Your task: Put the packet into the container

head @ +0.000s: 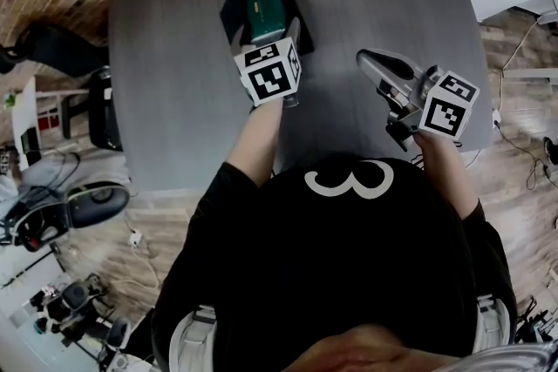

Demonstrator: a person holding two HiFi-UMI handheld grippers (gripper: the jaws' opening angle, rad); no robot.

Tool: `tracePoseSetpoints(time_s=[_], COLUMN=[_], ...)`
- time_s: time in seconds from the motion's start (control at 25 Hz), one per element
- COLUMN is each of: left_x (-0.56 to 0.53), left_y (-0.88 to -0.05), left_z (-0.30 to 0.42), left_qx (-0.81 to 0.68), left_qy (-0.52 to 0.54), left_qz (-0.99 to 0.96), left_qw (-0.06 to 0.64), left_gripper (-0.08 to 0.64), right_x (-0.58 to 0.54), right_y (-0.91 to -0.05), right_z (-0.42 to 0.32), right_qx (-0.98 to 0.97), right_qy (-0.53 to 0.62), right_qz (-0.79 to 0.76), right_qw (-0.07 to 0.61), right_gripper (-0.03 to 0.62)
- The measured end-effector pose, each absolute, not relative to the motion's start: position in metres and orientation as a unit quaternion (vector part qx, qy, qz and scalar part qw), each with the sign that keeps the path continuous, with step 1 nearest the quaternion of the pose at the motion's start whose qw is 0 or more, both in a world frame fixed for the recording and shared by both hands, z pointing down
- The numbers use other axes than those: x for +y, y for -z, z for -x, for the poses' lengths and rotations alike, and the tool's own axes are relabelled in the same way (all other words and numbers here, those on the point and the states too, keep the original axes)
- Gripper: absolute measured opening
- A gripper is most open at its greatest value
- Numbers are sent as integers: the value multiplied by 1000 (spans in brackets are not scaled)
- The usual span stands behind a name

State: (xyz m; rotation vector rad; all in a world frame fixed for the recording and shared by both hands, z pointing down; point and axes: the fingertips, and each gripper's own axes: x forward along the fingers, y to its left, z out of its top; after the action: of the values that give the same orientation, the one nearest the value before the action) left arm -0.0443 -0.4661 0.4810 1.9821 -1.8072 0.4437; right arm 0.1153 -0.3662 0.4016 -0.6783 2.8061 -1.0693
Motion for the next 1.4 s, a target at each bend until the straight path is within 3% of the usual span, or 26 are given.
tracePoseSetpoints(time_s=[0.76, 1.2, 1.4], left_x=[-444, -370, -331], left_y=[-458, -407, -383], left_z=[38, 28, 13], left_qx=[-613, -496, -404], left_qy=[-124, -34, 7], left_qz=[-748, -829, -880], left_qw=[220, 257, 249], left_gripper=[471, 281, 154], right_x=[-361, -350, -350], right_y=[-398, -393, -387], right_z=[-116, -105, -95], right_qx=[915, 923, 927], right_qy=[338, 316, 305], right_qz=[220, 217, 215], right_qw=[30, 26, 24], right_gripper=[2, 2, 2])
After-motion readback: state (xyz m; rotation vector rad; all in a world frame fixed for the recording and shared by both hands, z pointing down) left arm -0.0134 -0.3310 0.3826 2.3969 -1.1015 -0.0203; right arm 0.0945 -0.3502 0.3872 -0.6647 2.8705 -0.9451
